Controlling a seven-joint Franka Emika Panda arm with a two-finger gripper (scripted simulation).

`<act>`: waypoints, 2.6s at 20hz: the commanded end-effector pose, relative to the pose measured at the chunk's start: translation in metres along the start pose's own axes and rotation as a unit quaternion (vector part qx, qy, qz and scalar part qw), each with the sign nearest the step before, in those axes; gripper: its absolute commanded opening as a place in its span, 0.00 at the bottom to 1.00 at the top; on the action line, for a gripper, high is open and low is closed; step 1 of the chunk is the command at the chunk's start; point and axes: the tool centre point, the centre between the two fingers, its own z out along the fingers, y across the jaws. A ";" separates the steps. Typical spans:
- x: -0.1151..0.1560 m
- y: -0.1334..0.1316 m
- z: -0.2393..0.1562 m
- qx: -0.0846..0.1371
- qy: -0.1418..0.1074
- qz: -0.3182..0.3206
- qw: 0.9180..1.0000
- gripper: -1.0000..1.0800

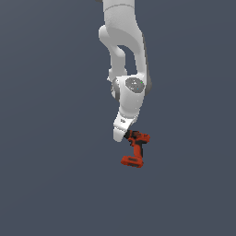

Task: Pick up the object and move it to a goal position.

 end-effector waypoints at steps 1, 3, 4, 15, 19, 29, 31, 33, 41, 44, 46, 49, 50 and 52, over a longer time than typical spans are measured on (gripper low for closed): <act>0.001 -0.004 0.005 -0.001 0.001 -0.031 1.000 0.81; 0.002 -0.007 0.008 -0.002 0.002 -0.050 0.999 0.81; 0.003 -0.008 0.009 -0.002 0.003 -0.058 0.998 0.81; 0.004 -0.012 0.015 -0.003 0.004 -0.084 0.996 0.81; 0.004 -0.012 0.024 -0.003 0.004 -0.086 0.996 0.81; 0.004 -0.013 0.043 -0.003 0.004 -0.088 0.996 0.00; 0.004 -0.013 0.043 -0.003 0.004 -0.088 0.996 0.00; 0.004 -0.013 0.043 -0.003 0.004 -0.088 0.996 0.00; 0.002 -0.012 0.040 -0.004 0.004 -0.087 0.996 0.00; -0.004 -0.010 0.035 -0.004 0.004 -0.087 0.996 0.00; -0.010 -0.009 0.029 -0.004 0.004 -0.087 0.996 0.00; -0.023 -0.006 0.018 -0.004 0.004 -0.087 0.996 0.00; -0.028 -0.004 0.013 -0.004 0.004 -0.087 0.996 0.00; -0.039 -0.002 0.003 -0.004 0.004 -0.088 0.996 0.00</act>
